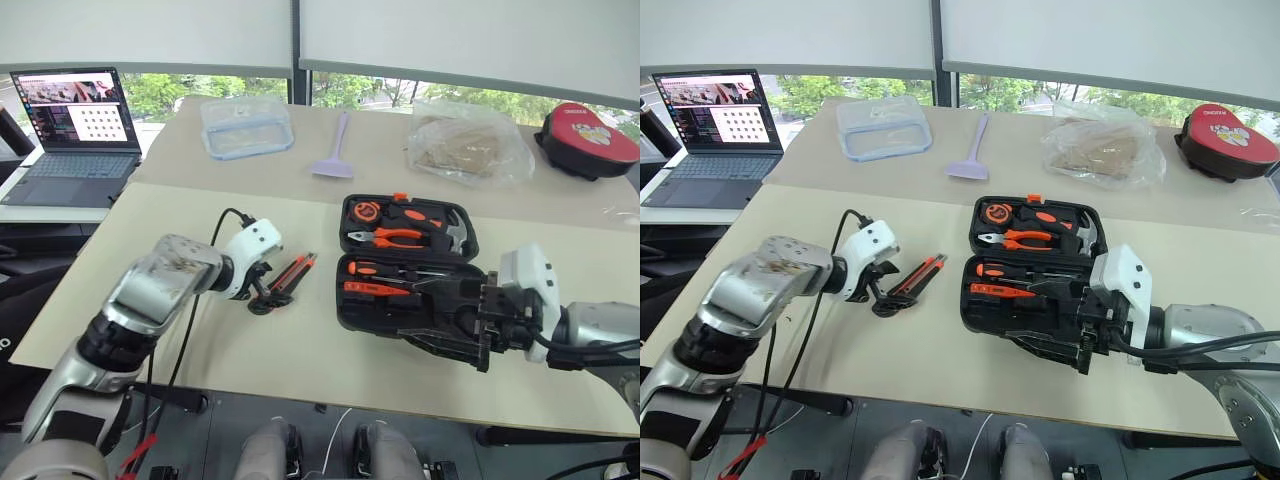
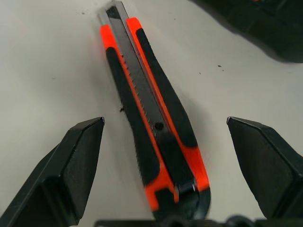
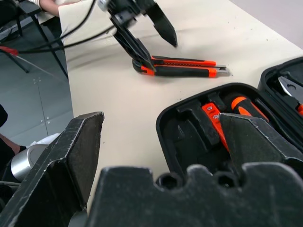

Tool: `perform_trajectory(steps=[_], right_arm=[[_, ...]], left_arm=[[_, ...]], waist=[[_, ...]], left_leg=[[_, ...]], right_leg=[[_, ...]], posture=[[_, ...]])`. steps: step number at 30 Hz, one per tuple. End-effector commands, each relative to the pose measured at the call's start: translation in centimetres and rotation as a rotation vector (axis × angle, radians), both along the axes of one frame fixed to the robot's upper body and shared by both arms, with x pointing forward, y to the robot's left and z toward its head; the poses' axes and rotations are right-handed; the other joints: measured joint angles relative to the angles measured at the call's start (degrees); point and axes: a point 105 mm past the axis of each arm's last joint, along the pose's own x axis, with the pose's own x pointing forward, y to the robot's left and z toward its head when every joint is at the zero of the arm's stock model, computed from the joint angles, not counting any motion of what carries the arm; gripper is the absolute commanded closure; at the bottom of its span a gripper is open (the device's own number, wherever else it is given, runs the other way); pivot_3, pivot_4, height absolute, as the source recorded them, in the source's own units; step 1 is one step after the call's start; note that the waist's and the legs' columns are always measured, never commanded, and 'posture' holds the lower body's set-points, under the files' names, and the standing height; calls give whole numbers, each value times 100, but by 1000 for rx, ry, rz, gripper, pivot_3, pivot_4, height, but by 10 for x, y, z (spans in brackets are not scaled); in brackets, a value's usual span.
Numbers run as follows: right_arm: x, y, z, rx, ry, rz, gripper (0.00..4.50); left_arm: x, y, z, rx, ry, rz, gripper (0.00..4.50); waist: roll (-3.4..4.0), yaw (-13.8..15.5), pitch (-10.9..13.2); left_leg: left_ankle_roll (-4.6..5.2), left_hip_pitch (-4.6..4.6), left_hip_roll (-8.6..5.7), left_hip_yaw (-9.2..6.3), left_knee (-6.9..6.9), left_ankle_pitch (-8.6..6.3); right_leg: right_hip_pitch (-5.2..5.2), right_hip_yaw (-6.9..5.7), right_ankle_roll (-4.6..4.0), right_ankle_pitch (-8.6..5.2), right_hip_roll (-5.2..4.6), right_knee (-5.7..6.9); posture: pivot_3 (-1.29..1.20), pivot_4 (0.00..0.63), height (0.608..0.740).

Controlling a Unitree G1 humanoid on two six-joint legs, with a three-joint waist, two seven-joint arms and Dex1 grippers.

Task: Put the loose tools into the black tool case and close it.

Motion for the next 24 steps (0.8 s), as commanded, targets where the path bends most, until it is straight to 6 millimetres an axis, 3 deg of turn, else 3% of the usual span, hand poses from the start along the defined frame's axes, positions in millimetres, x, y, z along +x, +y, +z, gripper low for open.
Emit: perform_trajectory(steps=[1, 5, 8, 13, 17, 19, 22, 24], right_arm=[[-3, 6, 2, -24, -57, 8, 0], [-1, 5, 0, -36, -89, -23, 0], [-1, 5, -2, -34, -87, -33, 0], [2, 2, -1, -14, -99, -69, 0], [8, -2, -1, 18, -94, -118, 0], [6, -5, 0, 33, -76, -120, 0], [4, -10, 1, 43, -55, -125, 0], [7, -18, 1, 13, -84, -165, 0]], left_arm=[[6, 6, -9, 82, -17, 16, 39], [6, 12, -19, 103, -10, 18, 39], [7, 14, -17, 61, -4, 38, 716], [23, 28, 4, 29, -95, 52, 2741], [34, 20, 58, -119, -270, -90, 2833], [28, 9, 80, -154, -352, -250, 2833], [11, -7, 93, -184, -382, -477, 2833], [5, -21, 90, -166, -345, -587, 2833]], waist=[[0, -11, 0], [0, -25, -1], [0, -35, -1], [0, -76, -1], [-1, -103, 0], [-2, -76, 0], [-2, -53, 0], [-1, -53, 0]], left_leg=[[0, 0, 0, -1, 0, 0], [0, 12, 0, 0, 0, 0], [0, 18, 1, -1, 0, 0], [-1, 16, 5, 0, -1, 0], [-3, 8, 6, 0, 0, 1], [-3, -5, 4, -1, 1, 1], [-2, -12, -2, -1, 2, 1], [0, -11, -5, 0, 1, 0]], right_leg=[[0, 0, 0, 0, 0, 0], [8, 3, -1, 0, -8, 4], [11, 7, -1, 0, -12, 5], [6, 8, -3, -1, -10, 7], [-2, 5, -4, 0, -10, 8], [-9, -2, -4, 0, -12, 7], [-8, -8, -4, -1, -16, -3], [-4, -9, -3, -1, -16, -6]], posture=[[0, 150, 731], [0, 150, 731], [0, 150, 731], [0, 150, 731], [0, 150, 731], [0, 150, 731], [0, 150, 731], [0, 150, 731]])
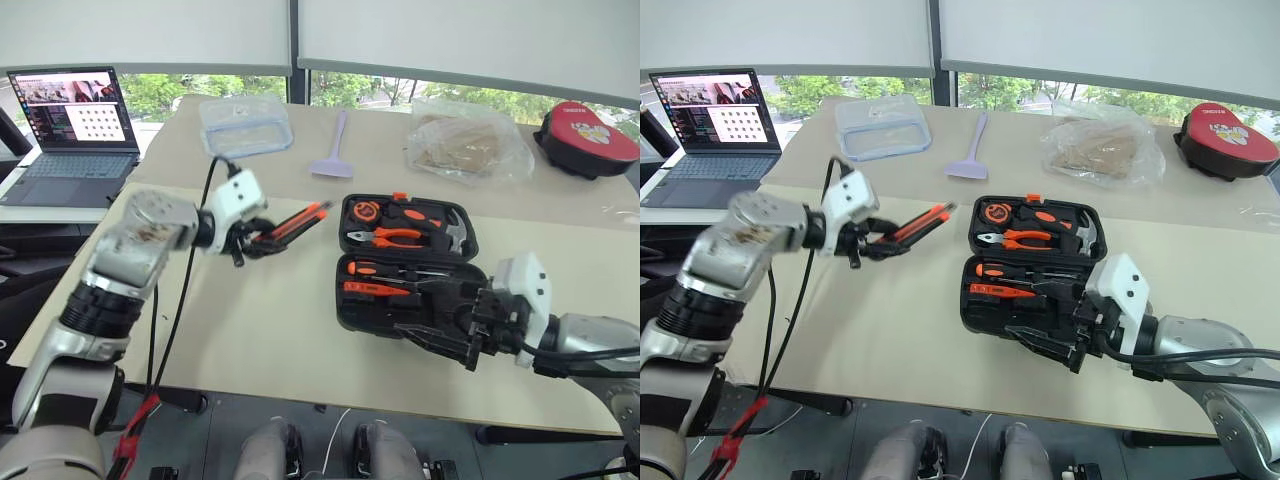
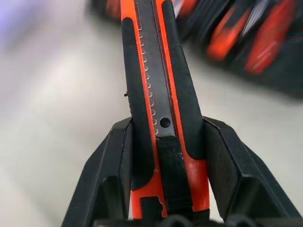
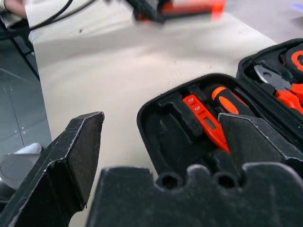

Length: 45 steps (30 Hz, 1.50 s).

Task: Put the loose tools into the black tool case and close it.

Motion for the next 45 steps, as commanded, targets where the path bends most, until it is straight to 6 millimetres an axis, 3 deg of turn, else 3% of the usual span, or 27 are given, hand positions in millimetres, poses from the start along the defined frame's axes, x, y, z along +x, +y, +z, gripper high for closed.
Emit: perform_trajectory(steps=[1, 5, 9, 11, 13, 18, 27, 37, 38, 39, 43, 45], right_arm=[[4, -16, 9, -29, -64, -76, 0], [8, -30, 10, -20, -73, -164, 0], [0, -33, 8, -12, -50, -195, 0], [-8, -30, 7, -29, -67, -179, 0], [-14, -30, 5, -32, -61, -183, 0], [-20, -44, -2, -50, -41, -259, 0], [-24, -57, -8, -47, -32, -322, 0], [-23, -55, -12, -44, -36, -334, 0], [-23, -56, -12, -43, -36, -336, 0], [-23, -56, -12, -43, -36, -337, 0], [-21, -56, -14, -43, -35, -338, 0], [-20, -56, -15, -42, -33, -335, 0]], left_arm=[[-19, -30, -3, 79, -2, -250, 2833], [-31, -48, -21, 204, 36, -423, 2833], [-29, -69, -32, 241, 53, -469, 2833], [-30, -78, -38, 264, 67, -486, 2833], [-30, -88, -42, 270, 74, -503, 2833], [-35, -111, -46, 279, 120, -544, 2833], [-28, -129, -72, 401, 199, -449, 2833], [-22, -144, -82, 409, 267, -385, 2833], [-23, -144, -81, 406, 272, -390, 1821], [-24, -143, -79, 400, 277, -399, 1673], [-32, -142, -59, 338, 316, -428, 118], [-34, -137, -47, 312, 325, -441, 47]], waist=[[0, 7, 0], [0, 5, 0], [-10, 41, -2], [-17, 76, -16], [-8, 2, -21], [-8, -62, -21], [-8, -38, -21], [-8, -45, -22], [-8, -47, -22], [-8, -52, -22], [-6, -55, -23], [-5, -57, -23]], left_leg=[[0, -1, -2, 1, 0, 0], [2, 0, -8, 6, 5, 1], [-1, 8, 18, 45, 5, 1], [-19, 63, 126, 350, -64, -12], [-11, 58, 84, 282, -68, 8], [-13, 52, 98, 274, -53, 7], [-7, 40, 95, 250, -42, 5], [2, 38, 95, 228, -28, -1], [3, 38, 96, 224, -26, -1], [3, 37, 96, 220, -25, -1], [3, 19, 99, 211, -15, -2], [3, 9, 100, 205, -10, -1]], right_leg=[[1, -2, 1, 0, 2, 0], [3, -2, 4, -1, 4, 6], [-25, 25, -3, -2, 21, 14], [-138, 145, -114, -27, 3, 36], [-95, 132, -47, 16, 8, 34], [-88, 99, -40, 17, 40, 27], [-82, 92, -36, 18, 37, 21], [-70, 81, -36, 18, 31, 20], [-69, 80, -36, 18, 30, 20], [-68, 79, -36, 18, 30, 20], [-76, 68, -37, 18, 31, 21], [-79, 60, -37, 18, 30, 22]], posture=[[0, 150, 731], [0, 150, 731], [0, 150, 731], [0, 150, 731], [0, 150, 731], [0, 150, 731], [0, 150, 731], [0, 150, 731], [0, 150, 731], [0, 150, 731], [0, 150, 731], [0, 150, 731]])
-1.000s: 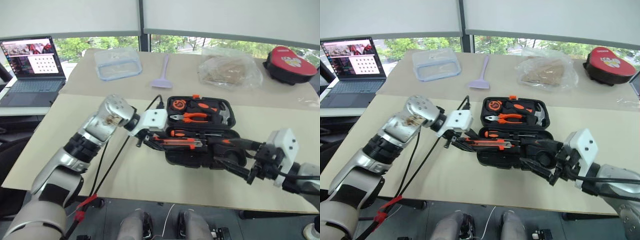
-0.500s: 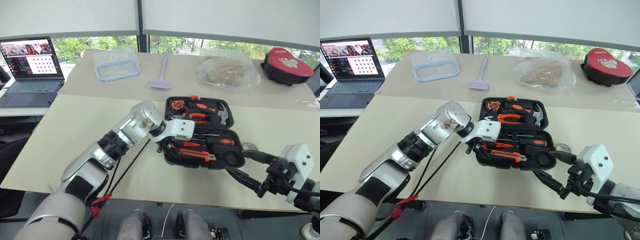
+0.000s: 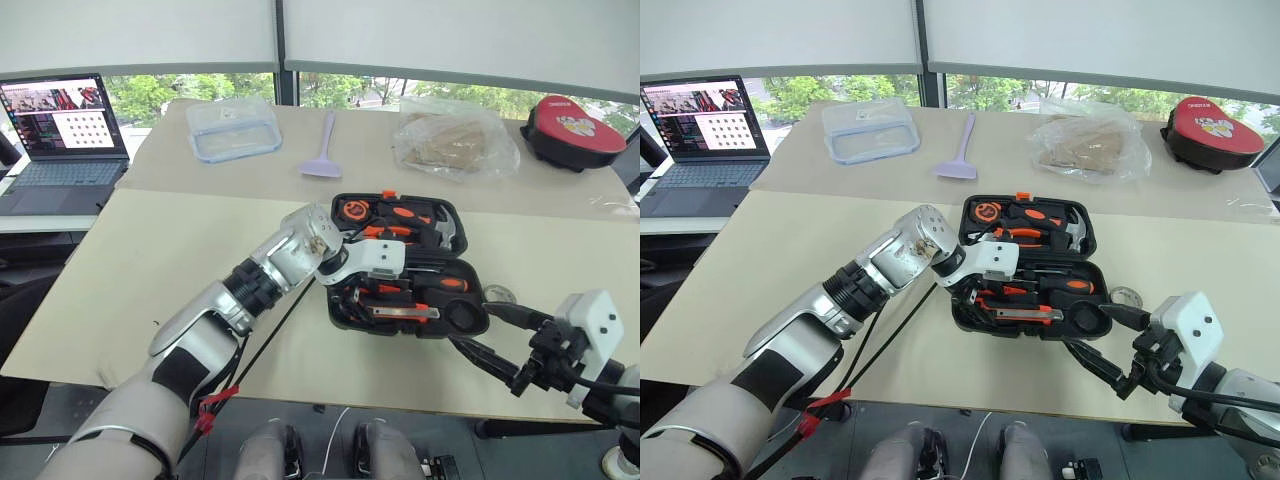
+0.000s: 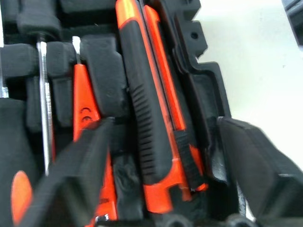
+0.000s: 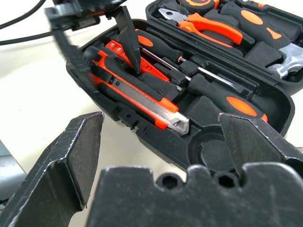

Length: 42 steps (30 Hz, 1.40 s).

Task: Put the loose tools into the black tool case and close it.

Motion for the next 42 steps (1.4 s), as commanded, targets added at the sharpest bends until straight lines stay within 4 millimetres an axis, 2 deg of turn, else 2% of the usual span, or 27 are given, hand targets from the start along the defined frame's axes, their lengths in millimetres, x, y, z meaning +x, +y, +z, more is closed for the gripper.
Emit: perform_trajectory(steps=[1, 2, 5, 8, 14, 22, 29, 32, 36, 38, 41, 42], right_arm=[[2, 3, 7, -3, -52, 12, 0], [2, 3, 7, -3, -51, 14, 0], [4, 4, 6, -3, -47, 22, 0], [5, 5, 5, -2, -45, 31, 0], [7, 5, 5, -8, -43, 45, 0], [6, 7, 4, -9, -40, 54, 0], [4, 8, 2, -5, -31, 53, 0], [3, 7, 2, -5, -30, 51, 0], [4, 5, 3, -10, -31, 48, 0], [4, 3, 4, -22, -35, 41, 0], [5, -11, 9, -46, -34, 2, 0], [5, -19, 11, -51, -25, -16, 0]], left_arm=[[-6, 2, 30, -61, 5, -30, 47], [-6, 4, 32, -64, 5, -30, 47], [0, 5, 34, -96, -30, -21, 860], [4, -2, 35, -160, -31, -1, 2016], [-1, -8, 25, -177, -24, -32, 4339], [10, -2, -17, -34, -199, -58, 4435], [8, 11, -46, 44, -207, -88, 4435], [6, 14, -50, 44, -192, -84, 4435], [7, 13, -49, 25, -188, -66, 4435], [7, 9, -40, -49, -183, -56, 4435], [7, 5, -1, -261, -119, 3, 4435], [7, 10, 16, -341, -105, 12, 4194]], waist=[[1, -1, 0], [1, 1, -1], [1, 13, -1], [1, 25, 0], [1, 1, -1], [2, 26, -2], [12, 39, -15], [19, 29, -32], [26, 15, -56], [27, 11, -63], [29, 5, -64], [29, 1, -63]], left_leg=[[0, -6, 0, -3, 2, 0], [0, -10, 0, -6, 4, 0], [0, -12, -1, -11, 9, 0], [0, -15, -4, -13, 13, 0], [0, -16, -5, -17, 14, 0], [0, -15, -6, -22, 15, 0], [9, 33, -6, -50, 17, -7], [13, 33, -7, -55, 17, -9], [14, 33, -7, -57, 17, -9], [14, 33, -6, -57, 17, -9], [15, 30, -6, -57, 17, -10], [15, 25, -7, -57, 17, -10]], right_leg=[[-3, -3, 0, 0, 0, 1], [-5, -6, 0, 0, 0, 1], [0, -15, 0, 0, -1, 1], [2, -20, 1, 0, -3, 1], [3, -24, 1, 0, -3, 1], [10, -31, 1, 0, -4, -2], [75, -57, 2, -1, -23, -16], [77, -59, 2, -1, -27, -17], [78, -61, 3, -2, -27, -17], [78, -62, 3, -2, -27, -17], [76, -61, 3, -2, -28, -17], [72, -61, 3, -2, -28, -15]], posture=[[0, 150, 731], [0, 150, 731], [0, 150, 731], [0, 150, 731], [0, 150, 731], [0, 150, 731], [0, 150, 731], [0, 150, 731], [0, 150, 731], [0, 150, 731], [0, 150, 731], [0, 150, 731]])
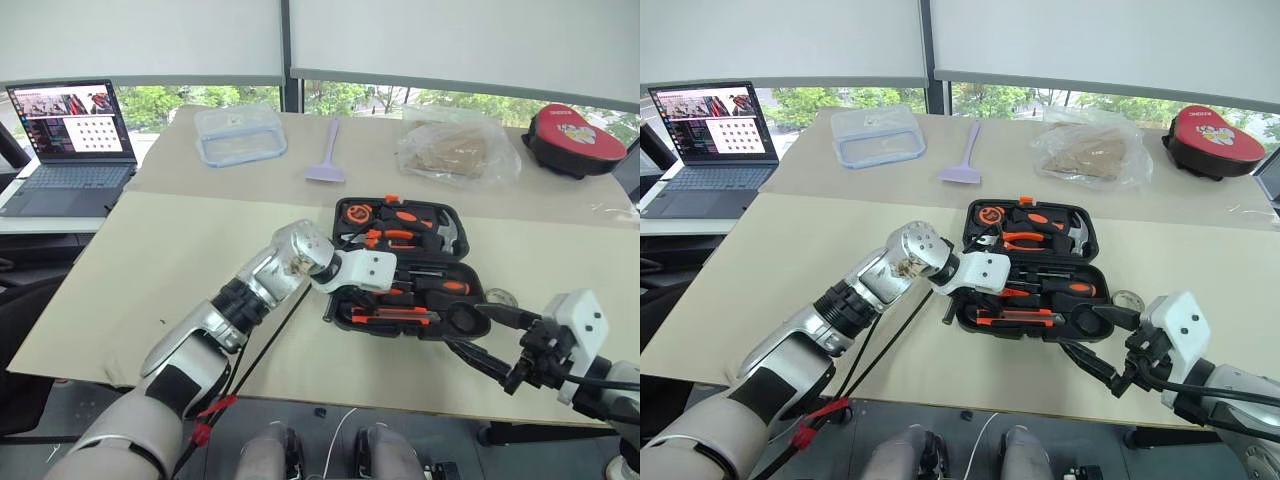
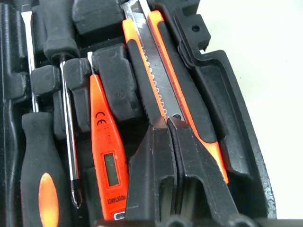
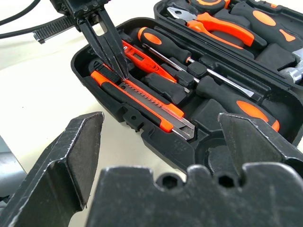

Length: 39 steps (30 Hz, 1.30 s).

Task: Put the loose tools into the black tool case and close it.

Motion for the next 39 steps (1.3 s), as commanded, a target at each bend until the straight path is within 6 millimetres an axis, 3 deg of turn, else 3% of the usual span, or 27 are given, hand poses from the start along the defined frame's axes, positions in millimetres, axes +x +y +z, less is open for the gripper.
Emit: perform_trajectory(steps=[1, 3, 6, 12, 16, 23, 26, 32, 37, 39], right_arm=[[0, -25, 17, -47, -30, -55, 0], [-1, -43, 18, -78, 3, -81, 0], [1, -66, 19, -136, 45, -83, 0], [31, -103, 16, -332, 103, -1, 0], [56, -105, 7, -437, 97, 115, 0], [73, -94, -16, -524, 117, 273, 0], [78, -91, -29, -552, 140, 305, 685], [88, -86, -39, -551, 143, 296, 2681], [80, -86, -25, -535, 132, 292, 4449], [75, -82, -9, -498, 117, 300, 4449]], left_arm=[[1, 15, 50, -249, 80, 39, 3933], [-1, 38, 76, -354, 96, 49, 3284], [-5, 70, 98, -454, 83, 67, 2178], [-36, 108, 97, -445, 120, 34, 178], [-60, 109, 90, -396, 174, -15, 79], [-70, 109, 81, -352, 147, -2, 79], [-70, 110, 82, -350, 135, 13, 0], [-68, 112, 82, -341, 127, 25, 0], [-67, 111, 82, -339, 121, 27, 0], [-66, 112, 82, -339, 119, 25, 0]], waist=[[-1, -4, 2], [0, -10, 2], [1, -30, 2], [4, -53, 3], [6, -35, 9], [29, -40, 20], [31, -51, 22], [38, -71, 25], [40, -67, 25], [48, -63, 28]], left_leg=[[0, -9, 0, 0, 0, 0], [-1, -23, 0, 0, 0, 2], [-3, -11, 1, 0, -4, 3], [-3, 17, -7, 5, -7, 2], [-6, 14, -5, 3, -8, 4], [-9, 15, -10, 11, -8, 5], [-10, 14, -10, 12, -7, 6], [-11, 15, -9, 12, -8, 6], [-11, 14, -9, 13, -8, 6], [-11, 13, -9, 13, -8, 6]], right_leg=[[-9, 0, 0, 0, 0, 1], [-23, -3, 0, 0, 1, 3], [-13, -6, 2, -1, 2, 2], [12, 1, 11, -7, -1, -1], [7, -6, 13, -13, -2, 2], [9, -4, 42, -30, -4, 4], [10, -5, 43, -30, -3, 5], [8, -5, 43, -30, -3, 7], [8, -5, 42, -30, -4, 7], [8, -5, 40, -29, -4, 7]], posture=[[0, 150, 731], [0, 150, 731], [0, 150, 731], [0, 150, 731], [0, 150, 731], [0, 150, 731], [0, 150, 731], [0, 150, 731], [0, 150, 731], [0, 150, 731]])
